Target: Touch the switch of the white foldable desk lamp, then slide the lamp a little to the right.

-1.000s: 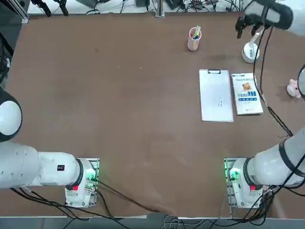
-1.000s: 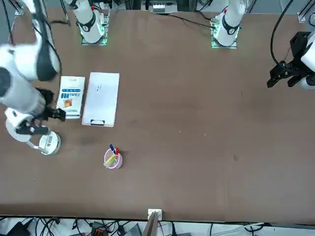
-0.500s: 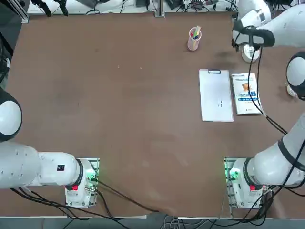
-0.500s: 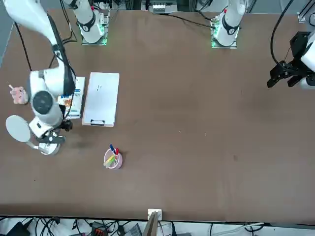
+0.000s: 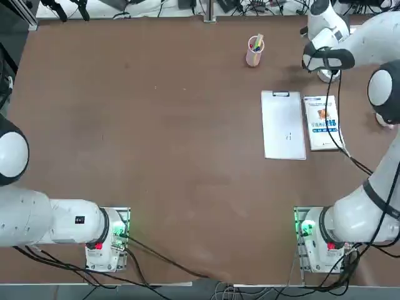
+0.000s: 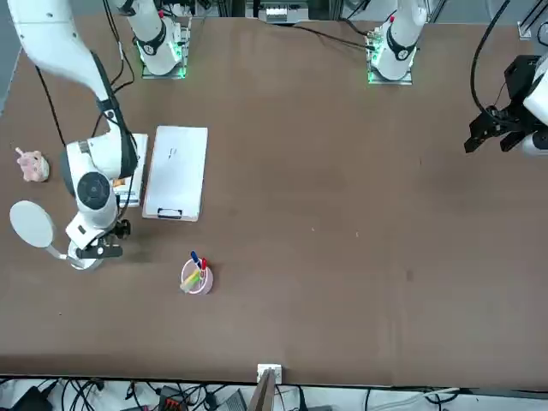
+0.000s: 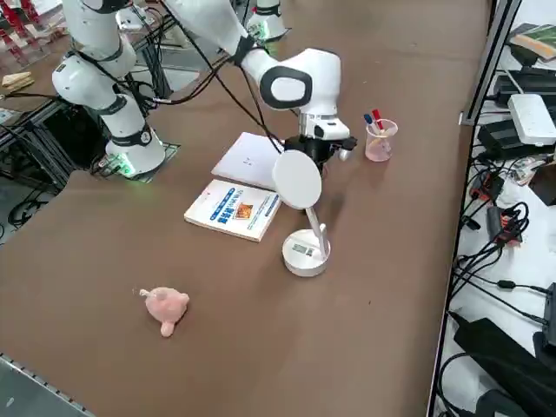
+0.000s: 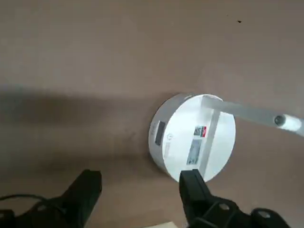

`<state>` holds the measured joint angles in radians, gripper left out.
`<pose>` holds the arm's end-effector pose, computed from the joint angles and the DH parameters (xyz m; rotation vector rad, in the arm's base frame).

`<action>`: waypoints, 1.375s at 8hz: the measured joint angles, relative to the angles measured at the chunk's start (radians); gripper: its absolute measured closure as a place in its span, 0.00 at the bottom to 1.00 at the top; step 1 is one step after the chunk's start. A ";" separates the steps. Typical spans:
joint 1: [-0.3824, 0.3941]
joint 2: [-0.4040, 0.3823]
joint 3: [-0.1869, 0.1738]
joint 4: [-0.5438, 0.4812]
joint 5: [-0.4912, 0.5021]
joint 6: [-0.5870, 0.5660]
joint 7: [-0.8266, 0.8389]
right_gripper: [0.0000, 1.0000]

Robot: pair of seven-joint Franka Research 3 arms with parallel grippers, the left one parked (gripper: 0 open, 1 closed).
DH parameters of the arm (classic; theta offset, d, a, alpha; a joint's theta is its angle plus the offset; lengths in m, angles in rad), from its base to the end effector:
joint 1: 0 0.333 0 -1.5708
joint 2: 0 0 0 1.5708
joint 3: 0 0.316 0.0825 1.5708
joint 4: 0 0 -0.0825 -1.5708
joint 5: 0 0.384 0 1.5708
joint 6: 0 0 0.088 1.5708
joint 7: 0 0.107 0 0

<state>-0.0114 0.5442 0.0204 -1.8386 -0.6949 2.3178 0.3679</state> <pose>0.6423 -0.0070 0.2292 2.6534 0.1815 0.0421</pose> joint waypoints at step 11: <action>-0.046 0.100 0.000 0.052 -0.042 0.125 0.001 0.00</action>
<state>-0.0578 0.6442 0.0209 -1.7863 -0.7367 2.4424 0.3684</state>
